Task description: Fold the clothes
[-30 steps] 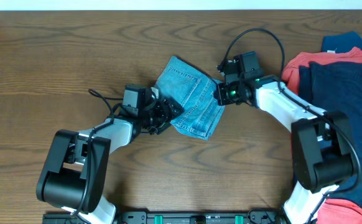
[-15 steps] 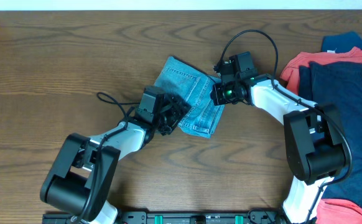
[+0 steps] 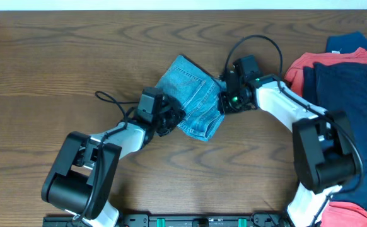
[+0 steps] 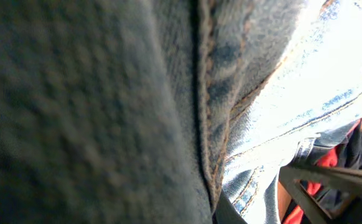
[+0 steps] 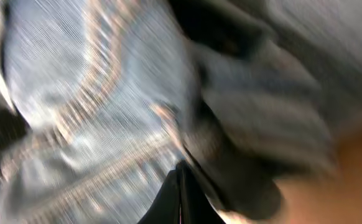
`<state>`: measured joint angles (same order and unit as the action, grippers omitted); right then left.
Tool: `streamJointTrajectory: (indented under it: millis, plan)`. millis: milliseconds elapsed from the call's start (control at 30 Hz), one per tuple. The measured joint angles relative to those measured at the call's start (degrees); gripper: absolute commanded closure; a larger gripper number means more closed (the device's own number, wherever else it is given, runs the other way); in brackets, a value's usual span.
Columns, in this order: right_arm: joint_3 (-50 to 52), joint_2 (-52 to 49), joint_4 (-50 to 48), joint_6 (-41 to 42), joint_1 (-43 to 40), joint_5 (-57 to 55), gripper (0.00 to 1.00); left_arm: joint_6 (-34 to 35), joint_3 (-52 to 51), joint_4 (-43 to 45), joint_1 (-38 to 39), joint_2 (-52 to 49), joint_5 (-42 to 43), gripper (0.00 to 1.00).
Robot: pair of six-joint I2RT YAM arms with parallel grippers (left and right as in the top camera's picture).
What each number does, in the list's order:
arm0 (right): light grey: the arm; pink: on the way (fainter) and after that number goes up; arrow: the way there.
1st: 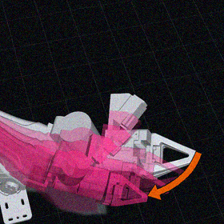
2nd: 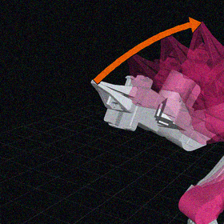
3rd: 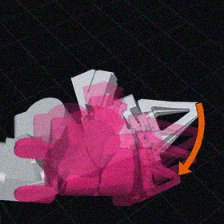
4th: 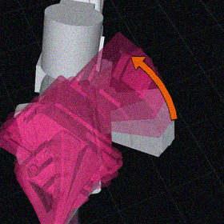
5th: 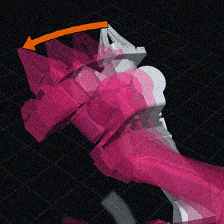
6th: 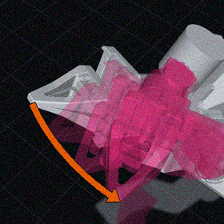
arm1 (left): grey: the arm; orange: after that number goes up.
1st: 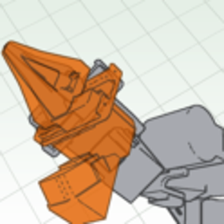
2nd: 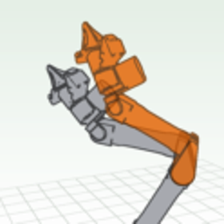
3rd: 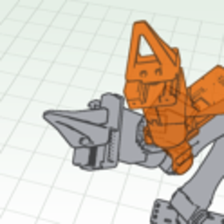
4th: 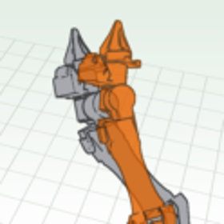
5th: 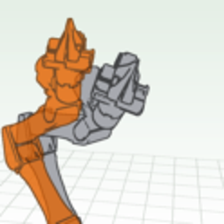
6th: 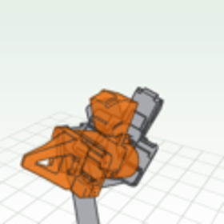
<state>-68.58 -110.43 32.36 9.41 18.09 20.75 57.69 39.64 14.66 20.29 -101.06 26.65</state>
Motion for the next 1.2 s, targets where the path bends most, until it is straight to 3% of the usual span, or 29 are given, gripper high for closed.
streamJointTrajectory:
  millis: [200,433,733,967,1133,1167,1200]
  plan:
    - [1.25,10.36,3.19,-0.02,-0.02,-1.70,0.94,-9.86,-0.07,-4.33,-6.69,0.81,9.68,0.94]
    - [1.22,23.17,3.26,0.00,-0.02,-2.21,0.92,-12.96,1.95,-5.64,-20.81,7.28,20.61,0.94]
    - [1.22,23.91,3.43,0.02,-0.02,-2.34,0.93,-15.39,8.59,1.53,-40.41,9.11,20.52,0.94]
    - [1.22,23.91,3.50,0.28,-0.02,-2.36,0.93,-21.62,8.59,1.81,-51.39,0.96,20.57,0.94]
    - [1.22,23.91,3.37,0.63,0.00,-2.36,0.94,-25.42,8.59,1.77,-56.76,-5.46,22.40,0.83]
    - [1.22,23.91,3.28,0.66,-0.02,-2.38,0.94,-26.10,8.59,1.79,-57.66,-5.99,22.73,0.75]
    - [1.22,23.91,3.19,0.66,-0.02,-2.36,0.94,-26.93,8.61,1.86,-58.45,-6.25,22.95,0.57]
